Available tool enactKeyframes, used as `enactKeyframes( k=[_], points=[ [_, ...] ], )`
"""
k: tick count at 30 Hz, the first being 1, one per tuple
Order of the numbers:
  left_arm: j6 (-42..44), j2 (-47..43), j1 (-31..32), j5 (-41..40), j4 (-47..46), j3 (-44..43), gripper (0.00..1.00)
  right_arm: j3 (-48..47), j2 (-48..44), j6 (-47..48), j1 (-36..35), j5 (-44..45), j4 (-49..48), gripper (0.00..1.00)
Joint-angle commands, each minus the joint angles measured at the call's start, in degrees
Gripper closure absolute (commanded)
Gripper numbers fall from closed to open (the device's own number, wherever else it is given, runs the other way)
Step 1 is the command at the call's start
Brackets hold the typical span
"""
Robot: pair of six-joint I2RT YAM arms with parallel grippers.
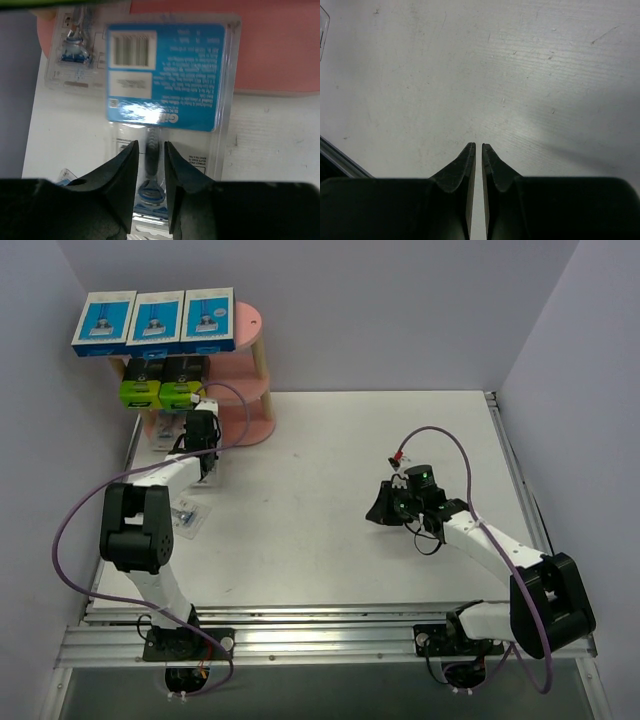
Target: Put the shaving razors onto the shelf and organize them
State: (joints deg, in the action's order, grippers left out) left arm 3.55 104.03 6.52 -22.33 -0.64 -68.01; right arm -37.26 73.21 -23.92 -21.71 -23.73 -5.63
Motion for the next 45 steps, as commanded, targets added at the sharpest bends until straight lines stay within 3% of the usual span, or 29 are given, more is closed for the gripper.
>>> enactKeyframes(
  k=[1,3,6,7,8,12,21,25,33,34,40,43,44,45],
  points=[
    [0.58,1.61,-0.81,-0.87,-5.77,-4.93,0.64,-2.3,1.41,0.9,0.36,0.96,-0.17,0.93],
    [1.1,2.67,-0.9,-1.75,-6.64,-5.38,0.5,-2.38,1.67,0.72,0.36,1.05,-0.26,0.93],
    [0.14,2.94,-0.9,-3.6,-7.35,-4.86,0.42,-2.82,1.5,0.81,0.36,1.22,0.18,0.93],
    [0.05,2.33,-0.81,-3.51,-7.96,-4.24,0.02,-2.91,1.5,0.81,0.36,1.31,0.27,0.93],
    [-0.04,1.97,-0.81,-3.43,-8.58,-3.02,0.06,-3.08,1.41,0.72,0.44,1.31,0.27,0.93],
    [-1.44,-1.19,-0.72,-2.9,-8.59,-0.38,0.06,-2.82,1.23,-0.16,0.27,0.7,-0.26,0.93],
    [-7.41,-17.79,-0.46,1.84,-3.68,9.03,0.06,-1.24,-0.08,-3.76,-2.8,1.22,-3.68,0.92],
    [-9.26,-24.21,-0.55,3.25,-0.24,14.55,0.01,-0.28,-0.52,-5.17,-5.09,2.19,-5.61,0.92],
    [-12.33,-23.61,-0.55,7.74,4.42,17.38,0.0,1.92,-1.93,-6.05,-7.03,2.63,-7.03,0.92],
    [-13.82,-23.61,-0.55,8.17,4.51,17.73,0.06,2.18,-2.19,-5.96,-7.03,2.81,-7.03,0.92],
    [-16.3,-22.82,-0.37,8.97,1.96,20.46,0.14,3.5,-2.55,-6.05,-7.03,2.81,-7.73,0.93],
    [-15.69,-21.59,-0.37,9.4,1.96,19.58,0.25,3.51,-2.2,-6.05,-6.94,2.54,-7.99,0.93],
    [-15.33,-21.41,-0.37,9.49,1.7,19.58,0.36,3.51,-2.19,-6.05,-7.02,2.46,-7.99,0.93],
    [-15.07,-20.8,-0.37,9.49,1.61,19.49,0.4,3.42,-2.28,-6.05,-7.03,2.46,-7.99,0.94]
  ],
)
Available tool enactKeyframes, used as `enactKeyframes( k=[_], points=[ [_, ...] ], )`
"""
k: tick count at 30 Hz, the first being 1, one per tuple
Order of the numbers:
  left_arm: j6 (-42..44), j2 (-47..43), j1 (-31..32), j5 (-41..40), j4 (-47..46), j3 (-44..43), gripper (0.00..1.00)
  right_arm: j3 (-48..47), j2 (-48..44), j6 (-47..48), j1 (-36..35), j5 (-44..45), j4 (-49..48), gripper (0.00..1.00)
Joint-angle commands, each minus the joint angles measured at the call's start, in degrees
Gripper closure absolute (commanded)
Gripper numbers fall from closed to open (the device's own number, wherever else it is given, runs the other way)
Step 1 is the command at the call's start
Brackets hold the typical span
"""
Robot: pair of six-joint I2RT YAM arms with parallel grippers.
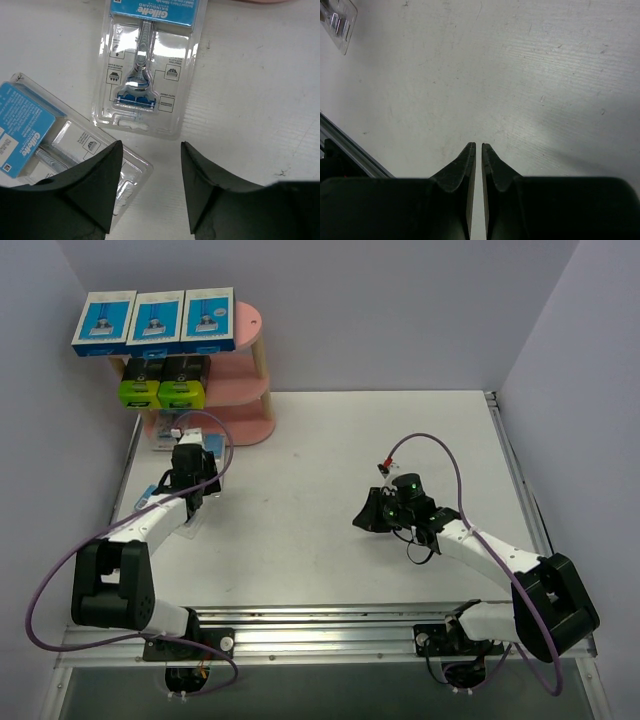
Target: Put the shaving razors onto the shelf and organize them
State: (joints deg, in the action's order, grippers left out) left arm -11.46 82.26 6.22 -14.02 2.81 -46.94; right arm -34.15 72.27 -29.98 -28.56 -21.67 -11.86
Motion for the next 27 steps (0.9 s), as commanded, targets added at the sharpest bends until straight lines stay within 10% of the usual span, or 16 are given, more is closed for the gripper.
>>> enactKeyframes(
  k=[1,27],
  points=[
    [0.73,1.41,-0.15,1.1,-1.84,-1.58,0.43,0.31,-1.34,0.01,-0.1,0.4,-1.77,0.94],
    [4.43,15.38,-0.77,2.16,-4.04,-8.34,0.53,-0.48,1.29,1.24,0.08,1.37,-1.77,0.95]
  ],
)
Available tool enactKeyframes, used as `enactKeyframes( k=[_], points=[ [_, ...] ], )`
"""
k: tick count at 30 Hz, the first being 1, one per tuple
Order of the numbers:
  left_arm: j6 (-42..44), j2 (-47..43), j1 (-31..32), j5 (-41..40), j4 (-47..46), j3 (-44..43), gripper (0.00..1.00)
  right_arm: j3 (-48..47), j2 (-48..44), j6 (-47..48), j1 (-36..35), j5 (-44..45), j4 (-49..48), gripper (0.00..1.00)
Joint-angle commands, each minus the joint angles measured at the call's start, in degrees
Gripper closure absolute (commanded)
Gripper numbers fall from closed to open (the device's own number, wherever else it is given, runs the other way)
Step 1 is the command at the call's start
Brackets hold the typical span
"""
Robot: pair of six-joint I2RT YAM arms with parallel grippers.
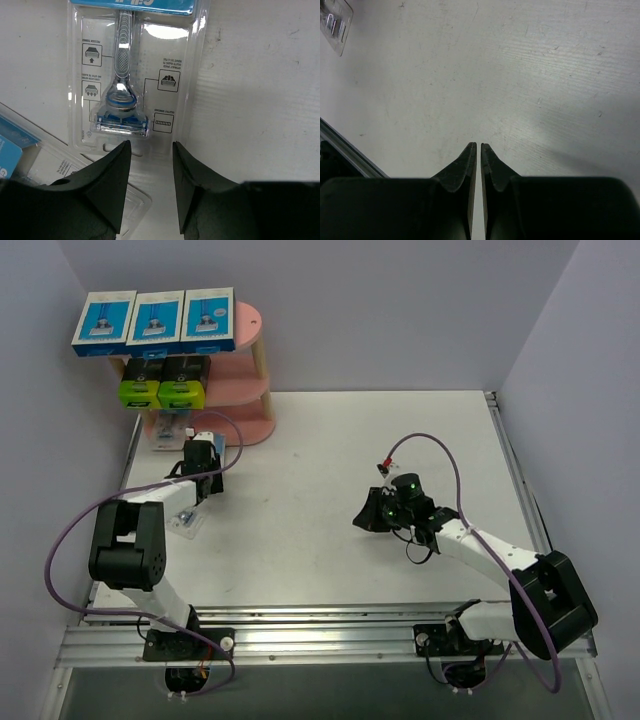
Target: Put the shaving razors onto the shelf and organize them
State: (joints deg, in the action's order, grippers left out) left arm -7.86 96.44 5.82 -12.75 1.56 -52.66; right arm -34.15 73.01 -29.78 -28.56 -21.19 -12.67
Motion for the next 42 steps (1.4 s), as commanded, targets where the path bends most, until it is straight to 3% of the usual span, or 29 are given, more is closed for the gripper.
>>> enactKeyframes(
  k=[1,38,42],
  points=[
    [1.0,1.46,-0.38,0.98,-2.88,-2.88,0.53,-0.56,0.73,1.13,0.08,0.89,-0.96,0.95],
    [2.5,5.16,-3.1,1.77,-3.5,-9.03,0.57,-1.88,6.62,1.74,0.87,0.36,-3.42,0.96],
    [1.97,2.01,-3.1,1.5,-3.76,-7.11,0.51,-1.88,6.53,1.57,0.87,0.19,-3.59,0.96]
  ],
)
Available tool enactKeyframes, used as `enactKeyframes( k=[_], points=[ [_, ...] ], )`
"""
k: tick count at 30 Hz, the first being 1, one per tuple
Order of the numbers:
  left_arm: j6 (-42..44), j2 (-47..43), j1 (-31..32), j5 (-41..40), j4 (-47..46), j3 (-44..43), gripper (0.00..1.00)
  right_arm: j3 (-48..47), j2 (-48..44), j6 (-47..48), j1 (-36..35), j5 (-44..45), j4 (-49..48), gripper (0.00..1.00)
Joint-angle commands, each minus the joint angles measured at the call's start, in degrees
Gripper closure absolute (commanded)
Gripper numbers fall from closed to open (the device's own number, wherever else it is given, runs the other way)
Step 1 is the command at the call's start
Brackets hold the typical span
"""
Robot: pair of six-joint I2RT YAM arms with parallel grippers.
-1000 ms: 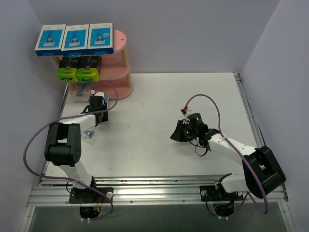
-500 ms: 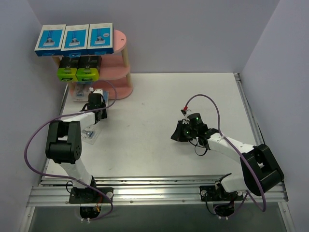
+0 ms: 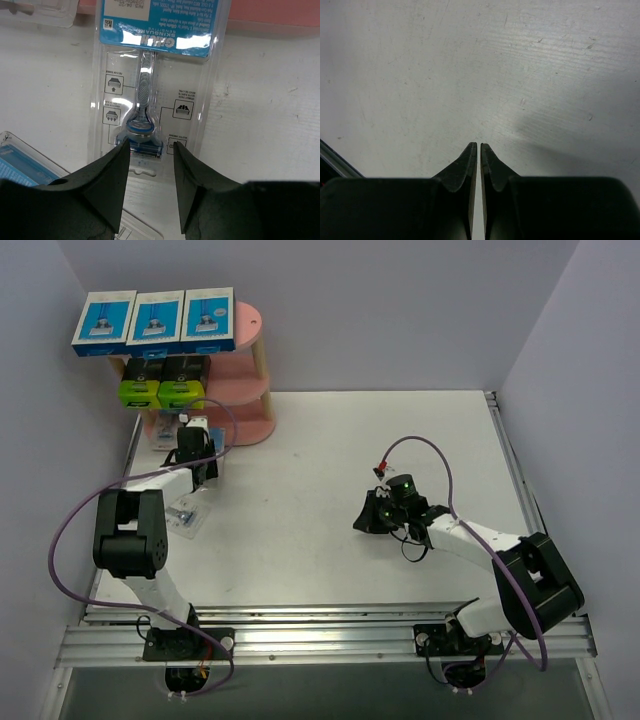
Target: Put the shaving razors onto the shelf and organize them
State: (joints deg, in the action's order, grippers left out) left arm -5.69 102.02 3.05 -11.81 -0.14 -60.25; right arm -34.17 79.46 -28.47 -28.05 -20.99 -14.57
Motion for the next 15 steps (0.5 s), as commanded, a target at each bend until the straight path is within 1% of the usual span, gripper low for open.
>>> enactKeyframes(
  k=[1,6,15],
  points=[
    [-0.54,-4.36,-0.41,0.22,-2.06,1.09,0.51,-1.6,-0.01,0.17,0.37,-0.01,-1.87,0.96],
    [-1.07,-7.88,-0.32,-0.49,-3.02,5.49,0.49,-0.55,-0.01,-0.53,0.28,-0.63,-3.18,0.96],
    [-1.69,-5.87,0.9,-0.23,-1.44,6.55,0.48,0.95,-1.41,-0.97,0.19,-0.63,-4.24,0.97]
  ],
)
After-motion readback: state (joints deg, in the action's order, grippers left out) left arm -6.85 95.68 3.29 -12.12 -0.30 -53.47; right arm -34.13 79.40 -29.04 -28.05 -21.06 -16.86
